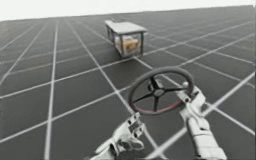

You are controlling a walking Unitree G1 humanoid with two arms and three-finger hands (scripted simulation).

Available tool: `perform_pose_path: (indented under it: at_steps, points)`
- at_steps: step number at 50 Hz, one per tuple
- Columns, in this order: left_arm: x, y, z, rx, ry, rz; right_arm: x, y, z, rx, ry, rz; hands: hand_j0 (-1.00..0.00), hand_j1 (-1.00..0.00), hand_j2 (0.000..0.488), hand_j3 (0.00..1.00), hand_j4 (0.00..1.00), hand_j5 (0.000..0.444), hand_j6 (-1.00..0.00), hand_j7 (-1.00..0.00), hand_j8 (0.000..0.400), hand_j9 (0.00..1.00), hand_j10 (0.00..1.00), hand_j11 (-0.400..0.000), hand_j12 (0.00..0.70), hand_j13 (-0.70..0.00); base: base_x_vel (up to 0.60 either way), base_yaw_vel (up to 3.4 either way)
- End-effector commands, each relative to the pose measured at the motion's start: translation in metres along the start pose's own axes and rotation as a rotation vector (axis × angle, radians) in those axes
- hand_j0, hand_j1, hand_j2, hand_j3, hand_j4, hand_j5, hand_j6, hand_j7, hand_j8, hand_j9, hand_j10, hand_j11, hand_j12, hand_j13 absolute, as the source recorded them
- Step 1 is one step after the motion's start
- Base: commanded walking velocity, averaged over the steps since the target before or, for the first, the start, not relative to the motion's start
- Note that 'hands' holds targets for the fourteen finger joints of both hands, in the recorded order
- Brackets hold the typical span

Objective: Pick up and drop off the object

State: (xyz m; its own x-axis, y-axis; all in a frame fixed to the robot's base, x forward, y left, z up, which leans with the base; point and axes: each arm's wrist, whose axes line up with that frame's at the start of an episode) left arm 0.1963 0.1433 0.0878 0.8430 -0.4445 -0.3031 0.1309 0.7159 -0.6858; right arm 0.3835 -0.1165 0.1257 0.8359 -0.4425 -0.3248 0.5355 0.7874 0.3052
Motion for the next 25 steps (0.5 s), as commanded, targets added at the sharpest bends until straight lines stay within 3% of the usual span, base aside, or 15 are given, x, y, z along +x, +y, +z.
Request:
perform_pose_path:
  at_steps: [1, 25]
  points:
    - [-0.0024, 0.0037, -0.0010, -0.017, -0.010, -0.003, -0.0043, 0.0084, 0.0036, -0.007, -0.016, 0.019, 0.00, 0.00, 0.000, 1.00, 1.00, 0.000, 0.00, 0.00, 0.000, 1.00, 1.00, -0.400, 0.000, -0.700, 0.57, 0.05]
    - [-0.0024, 0.0037, -0.0010, -0.017, -0.010, -0.003, -0.0043, 0.0084, 0.0036, -0.007, -0.016, 0.019, 0.00, 0.00, 0.000, 1.00, 1.00, 0.000, 0.00, 0.00, 0.000, 1.00, 1.00, -0.400, 0.000, -0.700, 0.58, 0.03]
